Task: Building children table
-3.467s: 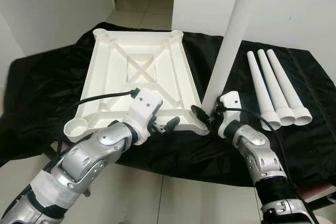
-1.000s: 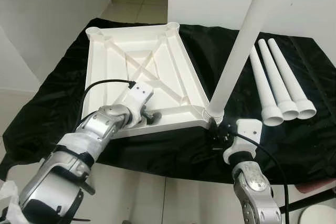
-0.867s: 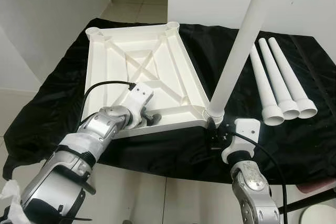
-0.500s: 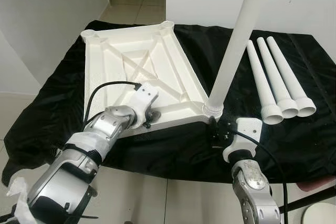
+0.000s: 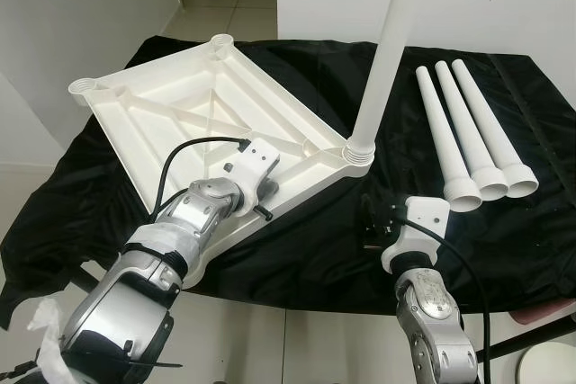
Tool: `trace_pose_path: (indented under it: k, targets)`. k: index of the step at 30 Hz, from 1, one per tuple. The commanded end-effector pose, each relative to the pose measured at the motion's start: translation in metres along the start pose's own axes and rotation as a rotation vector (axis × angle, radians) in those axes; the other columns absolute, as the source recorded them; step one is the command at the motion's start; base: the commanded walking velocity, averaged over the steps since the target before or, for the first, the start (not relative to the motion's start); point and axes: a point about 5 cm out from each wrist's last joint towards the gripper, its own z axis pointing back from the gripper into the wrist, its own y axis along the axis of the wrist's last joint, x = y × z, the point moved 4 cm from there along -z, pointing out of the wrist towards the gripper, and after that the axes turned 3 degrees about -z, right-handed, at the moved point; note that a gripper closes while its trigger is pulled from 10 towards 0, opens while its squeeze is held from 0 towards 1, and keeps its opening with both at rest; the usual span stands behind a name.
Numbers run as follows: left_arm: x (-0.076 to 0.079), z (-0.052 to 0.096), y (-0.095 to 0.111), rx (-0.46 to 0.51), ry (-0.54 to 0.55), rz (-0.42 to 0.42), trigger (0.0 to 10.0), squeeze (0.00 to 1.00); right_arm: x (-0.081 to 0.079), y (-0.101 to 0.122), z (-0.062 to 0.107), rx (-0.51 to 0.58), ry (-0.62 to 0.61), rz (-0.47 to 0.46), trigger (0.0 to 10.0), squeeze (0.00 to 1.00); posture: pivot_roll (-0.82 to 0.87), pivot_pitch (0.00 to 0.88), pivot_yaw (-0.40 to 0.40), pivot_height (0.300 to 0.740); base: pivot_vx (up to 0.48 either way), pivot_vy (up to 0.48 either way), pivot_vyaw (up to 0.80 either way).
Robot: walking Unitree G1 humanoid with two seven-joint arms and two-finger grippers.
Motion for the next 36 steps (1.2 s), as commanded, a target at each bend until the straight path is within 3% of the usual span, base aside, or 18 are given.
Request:
trace_pose_path:
  k: [1,2,3,5,7,8,9,12,14,15,16,17,20,21,31,36]
  targets:
    - [-0.016,0.002,-0.014,-0.047,0.126,0.011,0.9,0.00,-0.001,-0.005,-0.001,-0.022,-0.004,0.001,10.0,0.00,-0.05,0.051,0.049,0.740,0.000,0.000,0.00]
    - [-0.016,0.002,-0.013,-0.045,0.130,0.012,9.1,0.00,-0.001,-0.005,-0.001,-0.021,-0.004,0.002,10.0,0.00,-0.05,0.051,0.049,0.740,0.000,0.000,0.00]
    - [-0.012,0.002,-0.002,0.018,0.097,-0.009,10.0,0.00,0.000,-0.005,-0.002,-0.023,-0.010,0.002,10.0,0.00,-0.05,0.060,0.048,0.740,0.000,0.000,0.00]
    - [-0.004,0.004,0.014,0.112,0.037,-0.045,10.0,0.00,0.000,-0.005,-0.002,-0.024,-0.016,0.000,10.0,0.00,-0.05,0.062,0.047,0.740,0.000,0.000,0.00]
    - [0.000,0.006,0.018,0.149,0.001,-0.028,10.0,0.00,0.000,-0.005,-0.002,-0.024,-0.016,-0.001,10.0,0.00,-0.05,0.062,0.047,0.740,0.000,0.000,0.00]
    - [0.004,0.009,0.023,0.190,-0.047,0.025,10.0,0.65,0.000,-0.005,-0.003,-0.025,-0.017,0.000,10.0,0.00,-0.05,0.062,0.047,0.740,0.000,0.000,0.00]
    - [0.007,0.011,0.026,0.220,-0.080,0.062,10.0,1.00,0.000,-0.006,-0.003,-0.026,-0.017,0.000,10.0,0.00,-0.05,0.062,0.047,0.740,0.000,0.000,0.00]
    - [0.011,0.019,0.035,0.291,-0.149,0.127,10.0,1.00,0.000,-0.006,-0.003,-0.029,-0.019,0.001,10.0,0.00,-0.04,0.065,0.047,0.740,0.000,0.000,0.00]
    - [0.008,0.029,0.042,0.361,-0.142,0.056,10.0,1.00,0.000,-0.007,-0.004,-0.033,-0.020,-0.001,10.0,0.00,-0.04,0.066,0.047,0.740,0.000,0.000,0.00]
    - [0.004,0.034,0.045,0.391,-0.125,0.042,10.0,0.49,-0.001,-0.008,-0.005,-0.034,-0.020,-0.001,10.0,0.00,-0.04,0.066,0.047,0.740,0.000,0.000,0.00]
    - [0.001,0.038,0.047,0.409,-0.114,0.037,10.0,0.49,-0.001,-0.008,-0.005,-0.035,-0.021,-0.002,10.0,0.00,-0.04,0.066,0.047,0.740,0.000,0.000,0.00]
    - [-0.004,0.042,0.047,0.422,-0.097,0.036,10.0,0.00,-0.001,-0.009,-0.006,-0.039,-0.019,-0.002,10.0,0.00,-0.03,0.066,0.045,0.740,0.000,0.000,0.00]
    - [-0.015,0.050,0.047,0.438,-0.051,0.015,10.0,0.00,-0.002,-0.011,-0.007,-0.047,-0.018,0.000,10.0,0.00,-0.02,0.065,0.041,0.740,0.000,0.000,0.00]
    - [-0.027,0.060,0.046,0.448,0.000,-0.014,10.0,0.00,-0.002,-0.013,-0.009,-0.055,-0.021,0.007,10.0,0.00,-0.02,0.065,0.041,0.740,0.000,0.000,0.00]
    - [-0.042,0.086,0.038,0.467,0.075,-0.024,10.0,0.00,0.002,-0.014,-0.016,-0.062,-0.037,0.036,10.0,0.00,0.00,0.068,0.027,0.740,0.000,0.000,0.00]
    - [-0.050,0.096,0.024,0.445,0.126,-0.043,10.0,0.00,0.010,-0.012,-0.020,-0.051,-0.059,0.069,10.0,0.00,0.00,0.068,0.018,0.740,0.000,0.000,0.00]
